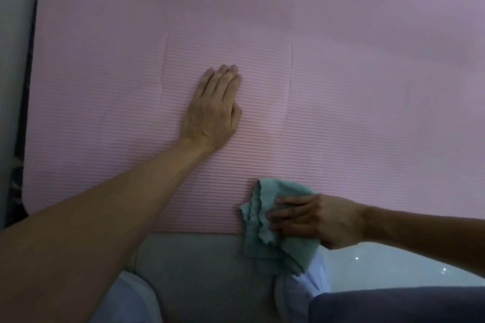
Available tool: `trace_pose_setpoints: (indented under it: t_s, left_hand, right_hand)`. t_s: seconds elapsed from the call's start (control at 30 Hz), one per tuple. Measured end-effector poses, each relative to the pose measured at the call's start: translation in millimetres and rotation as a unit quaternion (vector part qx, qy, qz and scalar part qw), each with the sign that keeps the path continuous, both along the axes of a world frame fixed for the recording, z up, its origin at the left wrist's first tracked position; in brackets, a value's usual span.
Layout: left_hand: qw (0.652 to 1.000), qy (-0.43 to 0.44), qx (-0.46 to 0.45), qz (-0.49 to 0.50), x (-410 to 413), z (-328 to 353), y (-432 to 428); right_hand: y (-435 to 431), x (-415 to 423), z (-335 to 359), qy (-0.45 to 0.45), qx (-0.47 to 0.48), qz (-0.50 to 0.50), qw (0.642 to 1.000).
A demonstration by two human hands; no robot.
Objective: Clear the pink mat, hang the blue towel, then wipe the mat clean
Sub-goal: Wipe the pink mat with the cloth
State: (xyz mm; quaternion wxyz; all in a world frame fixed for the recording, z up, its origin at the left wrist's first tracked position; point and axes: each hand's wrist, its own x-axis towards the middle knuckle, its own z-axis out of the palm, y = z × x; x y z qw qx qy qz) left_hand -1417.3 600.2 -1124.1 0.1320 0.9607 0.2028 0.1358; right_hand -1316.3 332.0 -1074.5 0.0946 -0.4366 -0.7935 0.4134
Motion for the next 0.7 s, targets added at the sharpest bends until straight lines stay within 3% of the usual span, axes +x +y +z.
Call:
trace_pose_setpoints:
  t_s: [0.13,0.2,0.27,0.33,0.4,0.47,0.53,0.63,0.7]
  left_hand:
    - [1.000,0.000,0.008,0.009,0.3,1.9,-0.6]
    - [1.000,0.003,0.011,0.009,0.6,1.3,-1.2]
    - [1.000,0.006,0.019,0.008,2.2,0.1,-1.9]
    - [0.999,-0.005,0.026,0.019,7.6,0.3,-3.4]
    - [0.999,-0.028,0.004,0.035,23.1,3.3,-6.2]
    - [0.998,-0.053,-0.022,0.039,47.8,6.8,-11.2]
    - [0.997,-0.063,-0.029,0.018,75.9,7.2,-16.1]
    - [0.999,-0.017,-0.034,-0.009,113.6,6.1,-14.7]
    - [0.999,0.021,-0.036,-0.026,125.8,2.6,-6.4]
  right_hand:
    - [2.1,16.4,7.2,-0.026,-0.015,-0.090,0.995]
    - [3.6,21.3,10.2,-0.028,-0.006,-0.185,0.982]
    - [8.8,24.6,14.2,-0.012,0.006,-0.330,0.944]
    - [24.5,25.2,22.7,0.016,-0.021,-0.520,0.854]
    - [47.7,32.1,27.0,0.065,-0.065,-0.684,0.723]
    - [69.5,50.5,26.4,0.095,-0.098,-0.777,0.614]
    - [87.9,75.3,25.9,0.160,-0.122,-0.824,0.530]
    - [101.7,116.6,28.4,0.310,-0.161,-0.827,0.440]
    - [104.0,142.0,33.0,0.386,-0.225,-0.779,0.440]
